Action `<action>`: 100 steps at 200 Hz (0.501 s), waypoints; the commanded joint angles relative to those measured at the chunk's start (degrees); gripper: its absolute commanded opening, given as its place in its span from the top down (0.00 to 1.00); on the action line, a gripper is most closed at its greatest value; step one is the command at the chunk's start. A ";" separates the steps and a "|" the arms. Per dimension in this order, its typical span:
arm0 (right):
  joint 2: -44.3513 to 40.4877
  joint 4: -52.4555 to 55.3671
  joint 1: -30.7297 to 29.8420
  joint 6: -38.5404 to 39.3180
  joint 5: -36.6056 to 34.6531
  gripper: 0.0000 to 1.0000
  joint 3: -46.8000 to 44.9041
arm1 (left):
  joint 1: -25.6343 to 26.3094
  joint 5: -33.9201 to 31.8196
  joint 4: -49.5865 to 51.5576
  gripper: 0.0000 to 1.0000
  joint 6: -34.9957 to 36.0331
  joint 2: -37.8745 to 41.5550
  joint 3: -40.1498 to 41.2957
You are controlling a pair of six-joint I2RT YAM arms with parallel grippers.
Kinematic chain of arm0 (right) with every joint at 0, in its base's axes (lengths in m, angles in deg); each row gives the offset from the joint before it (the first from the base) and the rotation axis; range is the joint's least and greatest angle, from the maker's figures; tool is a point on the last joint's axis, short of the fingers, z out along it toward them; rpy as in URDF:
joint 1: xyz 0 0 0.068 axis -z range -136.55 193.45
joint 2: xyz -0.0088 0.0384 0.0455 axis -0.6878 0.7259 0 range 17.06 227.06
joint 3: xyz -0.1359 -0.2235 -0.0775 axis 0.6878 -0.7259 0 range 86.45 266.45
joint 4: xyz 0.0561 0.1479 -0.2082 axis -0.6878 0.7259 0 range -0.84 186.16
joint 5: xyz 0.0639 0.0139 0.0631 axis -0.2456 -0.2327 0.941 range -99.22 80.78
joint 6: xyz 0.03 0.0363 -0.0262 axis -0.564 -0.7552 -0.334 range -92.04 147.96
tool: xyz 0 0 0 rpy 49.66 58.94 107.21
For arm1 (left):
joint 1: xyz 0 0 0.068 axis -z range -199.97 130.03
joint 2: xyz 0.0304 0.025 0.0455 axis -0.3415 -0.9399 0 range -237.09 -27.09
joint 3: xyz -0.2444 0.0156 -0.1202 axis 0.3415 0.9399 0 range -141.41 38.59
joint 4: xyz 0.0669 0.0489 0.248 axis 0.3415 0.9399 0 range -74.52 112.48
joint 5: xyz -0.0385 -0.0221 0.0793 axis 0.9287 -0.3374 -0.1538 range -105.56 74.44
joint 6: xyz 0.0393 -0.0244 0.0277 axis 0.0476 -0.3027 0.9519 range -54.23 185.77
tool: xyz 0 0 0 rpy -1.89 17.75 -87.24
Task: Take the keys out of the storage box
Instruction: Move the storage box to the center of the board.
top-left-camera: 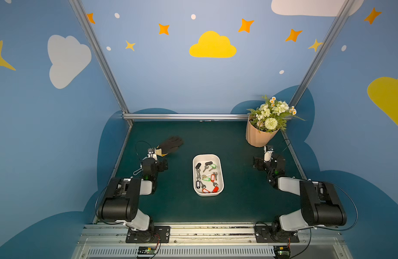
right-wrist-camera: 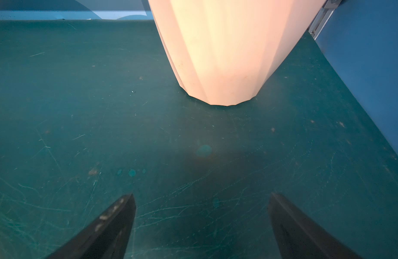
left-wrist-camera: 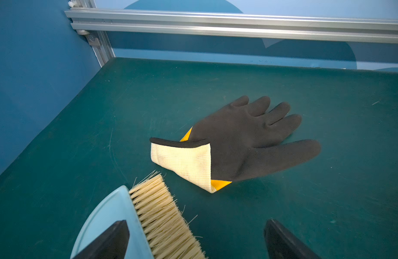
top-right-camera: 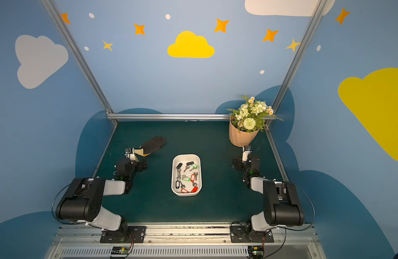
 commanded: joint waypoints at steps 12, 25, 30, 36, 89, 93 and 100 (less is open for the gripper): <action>-0.78 0.84 -0.27 0.37 -0.38 0.02 0.67 | -0.07 0.62 0.07 0.00 0.21 0.85 -0.84; -0.82 0.84 -0.24 0.36 -0.38 0.02 0.62 | 0.01 0.62 0.10 0.00 0.19 0.88 -0.83; -0.81 0.84 -0.23 0.33 -0.38 0.02 0.60 | -0.08 0.62 0.11 0.00 0.23 0.88 -0.87; -0.77 0.83 -0.24 0.34 -0.34 0.02 0.60 | -0.08 0.62 0.08 0.00 0.17 0.83 -0.84; -0.82 0.95 0.03 0.24 0.12 0.02 0.74 | -0.06 0.58 0.20 0.00 0.17 0.84 -0.93; -0.84 0.88 0.09 0.19 0.22 0.02 0.78 | -0.05 0.61 0.14 0.00 0.17 0.80 -0.98; -0.98 0.76 0.18 0.22 0.48 0.02 0.55 | 0.01 0.62 0.10 0.00 0.24 0.86 -0.83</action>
